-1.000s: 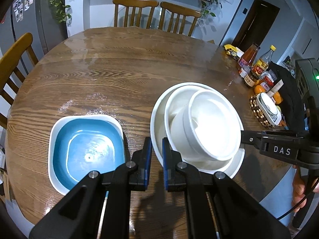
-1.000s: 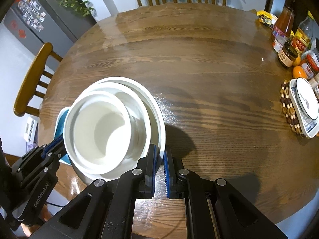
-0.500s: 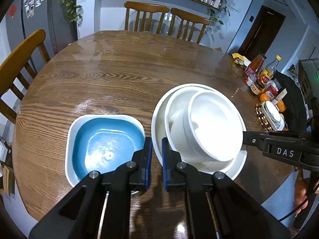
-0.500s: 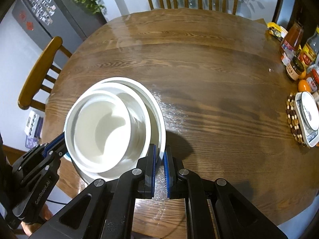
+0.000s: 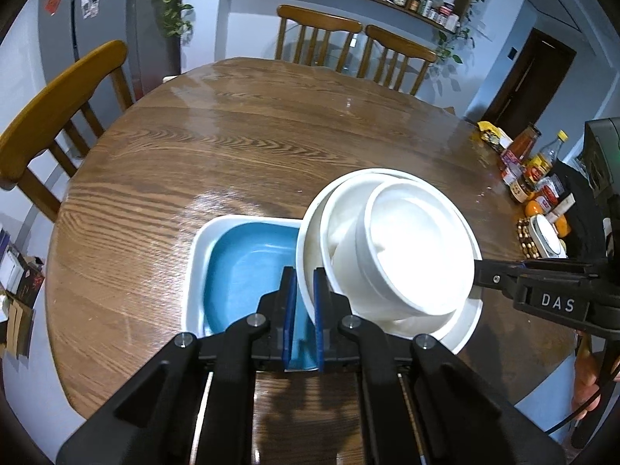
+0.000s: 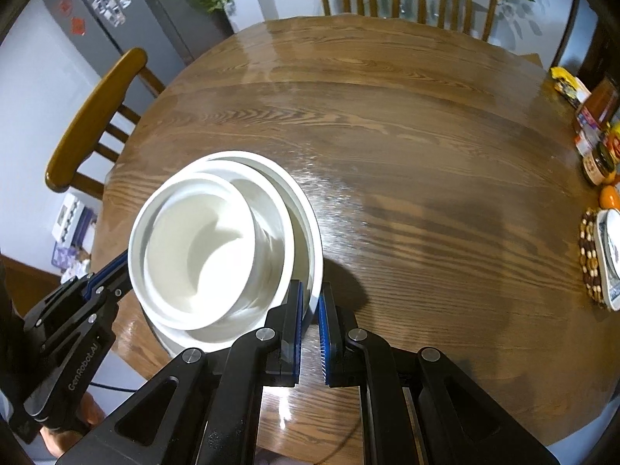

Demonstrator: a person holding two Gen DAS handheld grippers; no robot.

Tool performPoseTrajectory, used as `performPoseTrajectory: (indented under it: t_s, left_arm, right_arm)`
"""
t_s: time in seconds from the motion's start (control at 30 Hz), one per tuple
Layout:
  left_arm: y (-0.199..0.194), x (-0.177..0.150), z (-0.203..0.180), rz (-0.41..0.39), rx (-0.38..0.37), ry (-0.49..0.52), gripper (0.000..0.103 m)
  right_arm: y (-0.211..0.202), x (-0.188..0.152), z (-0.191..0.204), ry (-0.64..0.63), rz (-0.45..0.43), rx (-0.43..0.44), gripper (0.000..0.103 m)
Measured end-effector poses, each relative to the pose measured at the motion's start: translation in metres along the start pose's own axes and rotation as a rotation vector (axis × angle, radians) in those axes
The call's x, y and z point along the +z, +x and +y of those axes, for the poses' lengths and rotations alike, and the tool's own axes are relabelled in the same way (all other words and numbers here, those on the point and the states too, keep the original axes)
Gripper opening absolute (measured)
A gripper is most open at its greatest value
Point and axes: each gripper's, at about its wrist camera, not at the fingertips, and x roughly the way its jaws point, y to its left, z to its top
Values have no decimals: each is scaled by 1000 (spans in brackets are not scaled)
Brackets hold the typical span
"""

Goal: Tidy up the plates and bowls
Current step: 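Carry the bowl stack over the blue plate and lower it onto the plate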

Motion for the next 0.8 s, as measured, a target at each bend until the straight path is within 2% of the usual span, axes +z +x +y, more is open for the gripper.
performPoseTrajectory:
  t_s: [0.4, 0.6, 0.8]
  left_arm:
    - [6, -6, 45, 37, 69, -80, 3]
    - [22, -6, 58, 78, 77, -102, 3]
    - [26, 0, 59, 71, 79, -95, 3]
  right_arm:
    - [40, 11, 45, -72, 78, 23, 9]
    - [57, 15, 50, -78, 114, 16, 9]
    - [61, 23, 49, -73, 123, 5, 9]
